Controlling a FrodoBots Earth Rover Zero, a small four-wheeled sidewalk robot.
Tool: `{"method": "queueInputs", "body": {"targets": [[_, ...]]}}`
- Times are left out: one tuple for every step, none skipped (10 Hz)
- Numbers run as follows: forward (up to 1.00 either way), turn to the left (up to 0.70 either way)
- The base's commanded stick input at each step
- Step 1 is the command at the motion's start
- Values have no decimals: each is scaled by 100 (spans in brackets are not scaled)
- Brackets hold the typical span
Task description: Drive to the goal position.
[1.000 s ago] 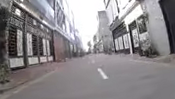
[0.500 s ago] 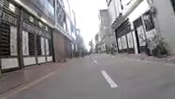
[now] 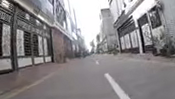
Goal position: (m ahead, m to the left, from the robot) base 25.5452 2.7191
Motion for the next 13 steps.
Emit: {"method": "queueInputs", "body": {"targets": [[100,6],[100,6],[100,6],[100,6],[100,6],[100,6],[100,6],[100,6],[100,6],[100,6],[100,6],[100,6],[100,6]]}}
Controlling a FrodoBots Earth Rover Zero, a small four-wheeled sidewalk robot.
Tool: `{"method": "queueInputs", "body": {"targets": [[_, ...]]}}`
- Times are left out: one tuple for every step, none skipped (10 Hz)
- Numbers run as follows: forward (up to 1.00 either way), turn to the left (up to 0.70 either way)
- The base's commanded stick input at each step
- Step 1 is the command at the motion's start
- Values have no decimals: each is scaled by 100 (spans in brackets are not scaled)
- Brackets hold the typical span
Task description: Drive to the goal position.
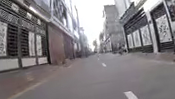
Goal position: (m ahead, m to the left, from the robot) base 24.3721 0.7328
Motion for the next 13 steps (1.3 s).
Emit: {"method": "queueInputs", "body": {"targets": [[100,6],[100,6],[100,6],[100,6],[100,6],[100,6],[100,6],[100,-1],[100,-24],[100,-34],[100,-34],[100,-34],[100,-33]]}}
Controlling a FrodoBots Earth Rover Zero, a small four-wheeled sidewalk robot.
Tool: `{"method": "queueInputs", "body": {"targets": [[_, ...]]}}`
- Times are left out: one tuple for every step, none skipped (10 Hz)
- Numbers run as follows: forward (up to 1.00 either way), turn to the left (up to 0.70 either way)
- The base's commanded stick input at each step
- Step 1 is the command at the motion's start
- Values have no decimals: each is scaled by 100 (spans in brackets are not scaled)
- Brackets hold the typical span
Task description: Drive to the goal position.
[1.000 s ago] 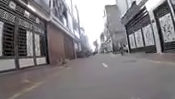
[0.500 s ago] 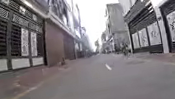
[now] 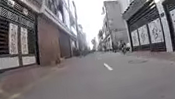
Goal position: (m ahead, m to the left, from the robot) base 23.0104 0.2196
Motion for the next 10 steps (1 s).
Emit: {"method": "queueInputs", "body": {"targets": [[100,-21],[100,6],[100,6],[100,6],[100,6],[100,6],[100,6],[100,6],[100,6],[100,6]]}}
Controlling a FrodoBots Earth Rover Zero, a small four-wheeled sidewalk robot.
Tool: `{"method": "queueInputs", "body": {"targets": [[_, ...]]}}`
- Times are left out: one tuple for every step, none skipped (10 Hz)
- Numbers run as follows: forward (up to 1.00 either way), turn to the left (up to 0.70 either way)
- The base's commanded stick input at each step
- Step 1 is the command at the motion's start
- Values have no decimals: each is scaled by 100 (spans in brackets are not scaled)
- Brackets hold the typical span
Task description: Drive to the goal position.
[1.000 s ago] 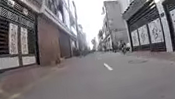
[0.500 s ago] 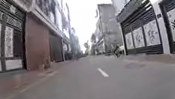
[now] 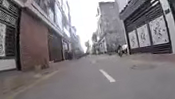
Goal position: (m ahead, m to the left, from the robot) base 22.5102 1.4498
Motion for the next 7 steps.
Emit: {"method": "queueInputs", "body": {"targets": [[100,6],[100,6],[100,6],[100,6],[100,6],[100,6],[100,6]]}}
